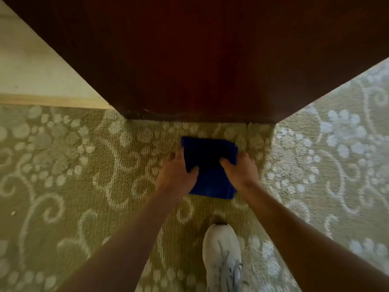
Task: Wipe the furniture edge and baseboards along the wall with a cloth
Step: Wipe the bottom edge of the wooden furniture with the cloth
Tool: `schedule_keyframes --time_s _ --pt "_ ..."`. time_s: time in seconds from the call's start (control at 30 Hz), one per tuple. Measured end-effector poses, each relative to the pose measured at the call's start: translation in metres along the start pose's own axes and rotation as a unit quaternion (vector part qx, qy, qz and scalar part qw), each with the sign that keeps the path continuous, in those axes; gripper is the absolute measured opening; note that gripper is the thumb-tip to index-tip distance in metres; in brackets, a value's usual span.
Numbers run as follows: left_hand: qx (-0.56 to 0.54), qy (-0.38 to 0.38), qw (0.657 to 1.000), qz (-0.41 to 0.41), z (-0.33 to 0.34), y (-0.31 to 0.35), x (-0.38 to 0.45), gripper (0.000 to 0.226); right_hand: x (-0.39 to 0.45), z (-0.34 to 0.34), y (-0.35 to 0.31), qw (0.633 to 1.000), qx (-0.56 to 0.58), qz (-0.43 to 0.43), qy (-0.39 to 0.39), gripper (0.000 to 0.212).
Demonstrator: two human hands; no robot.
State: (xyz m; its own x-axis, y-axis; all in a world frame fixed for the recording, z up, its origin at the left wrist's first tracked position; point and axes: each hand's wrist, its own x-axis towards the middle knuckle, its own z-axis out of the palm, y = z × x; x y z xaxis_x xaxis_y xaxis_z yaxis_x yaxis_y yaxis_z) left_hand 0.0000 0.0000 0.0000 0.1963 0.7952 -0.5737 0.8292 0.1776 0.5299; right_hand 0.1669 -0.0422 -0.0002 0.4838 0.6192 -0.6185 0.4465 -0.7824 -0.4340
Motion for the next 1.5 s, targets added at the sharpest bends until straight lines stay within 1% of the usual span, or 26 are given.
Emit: schedule_keyframes --time_s 0.07,0.13,0.23,0.27,0.33,0.4,0.47,0.53,0.6,0.63,0.7,0.73,0.8,0.87,0.93,1.03,1.1,1.17,1.2,1.23,1.27,1.3,1.37,1.4,1.43,1.5 --pt "0.001 -0.001 1.0 -0.012 0.018 -0.012 0.018 0.071 0.017 0.015 0.007 0.999 0.021 0.036 0.003 0.07" --pt "-0.045 0.003 0.998 -0.038 0.031 -0.021 0.035 0.069 0.029 0.028 0.012 0.998 0.038 0.053 0.025 0.077" --pt "-0.175 0.05 0.98 -0.079 0.043 -0.03 0.057 0.071 0.042 0.047 0.014 0.984 0.135 0.085 0.077 0.068" --pt "-0.196 0.064 0.974 -0.092 0.044 -0.03 0.06 0.074 0.047 0.051 0.016 0.978 0.164 0.1 0.085 0.065" --pt "-0.178 0.075 0.977 -0.096 0.053 -0.027 0.062 0.076 0.055 0.051 0.023 0.974 0.171 0.117 0.089 0.065" --pt "-0.131 0.078 0.985 -0.082 0.062 -0.024 0.06 0.067 0.057 0.047 0.029 0.985 0.119 0.108 0.069 0.071" --pt "-0.096 0.064 0.99 -0.079 0.064 -0.023 0.06 0.061 0.056 0.045 0.035 0.993 0.078 0.064 0.055 0.071" --pt "-0.126 0.042 0.988 -0.084 0.06 -0.026 0.066 0.053 0.053 0.042 0.035 0.994 0.089 0.003 0.068 0.048" --pt "-0.233 0.02 0.969 -0.081 0.058 -0.027 0.067 0.043 0.046 0.037 0.028 0.983 0.172 -0.038 0.052 0.019" --pt "-0.288 0.019 0.954 -0.078 0.058 -0.026 0.064 0.042 0.043 0.036 0.024 0.973 0.224 -0.043 0.031 0.015" --pt "-0.364 0.04 0.929 -0.052 0.056 -0.025 0.056 0.044 0.036 0.041 0.017 0.943 0.333 -0.023 -0.015 0.021" --pt "-0.394 0.047 0.917 -0.04 0.052 -0.026 0.052 0.039 0.036 0.046 0.014 0.926 0.376 0.002 -0.036 0.025" --pt "-0.464 0.036 0.883 -0.056 0.04 -0.029 0.046 0.028 0.034 0.05 0.008 0.898 0.428 0.057 -0.082 0.036" --pt "-0.522 0.022 0.848 -0.085 0.025 -0.039 0.046 0.031 0.032 0.048 -0.003 0.882 0.443 0.08 -0.141 0.037" --pt "-0.551 0.036 0.828 -0.101 0.007 -0.048 0.046 0.034 0.028 0.047 -0.019 0.869 0.449 0.073 -0.194 0.031" --pt "-0.564 0.071 0.812 -0.131 -0.021 -0.06 0.039 0.03 0.015 0.049 -0.056 0.875 0.431 0.056 -0.211 0.029" --pt "-0.573 0.082 0.798 -0.167 -0.044 -0.066 0.036 0.047 0.008 0.055 -0.079 0.881 0.419 0.045 -0.216 0.032" --pt "-0.597 0.03 0.772 -0.216 -0.068 -0.07 0.038 0.056 0.001 0.062 -0.098 0.881 0.418 0.054 -0.217 0.035" --pt "-0.605 -0.009 0.761 -0.234 -0.08 -0.07 0.037 0.053 0.002 0.065 -0.103 0.878 0.425 0.066 -0.209 0.036" --pt "-0.601 -0.033 0.762 -0.237 -0.089 -0.068 0.032 0.045 0.002 0.065 -0.108 0.875 0.431 0.076 -0.208 0.038" --pt "-0.585 -0.045 0.779 -0.223 -0.093 -0.067 0.027 0.04 0.003 0.064 -0.111 0.872 0.435 0.078 -0.211 0.04" --pt "-0.562 -0.05 0.8 -0.203 -0.093 -0.069 0.027 0.04 0.005 0.063 -0.116 0.87 0.439 0.078 -0.211 0.043" --pt "-0.519 -0.063 0.833 -0.182 -0.086 -0.079 0.026 0.051 0.012 0.063 -0.122 0.871 0.444 0.068 -0.2 0.053" --pt "-0.521 -0.065 0.832 -0.18 -0.084 -0.083 0.028 0.052 0.016 0.063 -0.125 0.874 0.442 0.066 -0.191 0.058" --pt "-0.531 -0.052 0.826 -0.184 -0.084 -0.088 0.03 0.049 0.02 0.064 -0.129 0.871 0.446 0.07 -0.193 0.056" --pt "-0.544 0.013 0.814 -0.203 -0.091 -0.093 0.045 0.042 0.025 0.074 -0.131 0.862 0.448 0.084 -0.219 0.036"
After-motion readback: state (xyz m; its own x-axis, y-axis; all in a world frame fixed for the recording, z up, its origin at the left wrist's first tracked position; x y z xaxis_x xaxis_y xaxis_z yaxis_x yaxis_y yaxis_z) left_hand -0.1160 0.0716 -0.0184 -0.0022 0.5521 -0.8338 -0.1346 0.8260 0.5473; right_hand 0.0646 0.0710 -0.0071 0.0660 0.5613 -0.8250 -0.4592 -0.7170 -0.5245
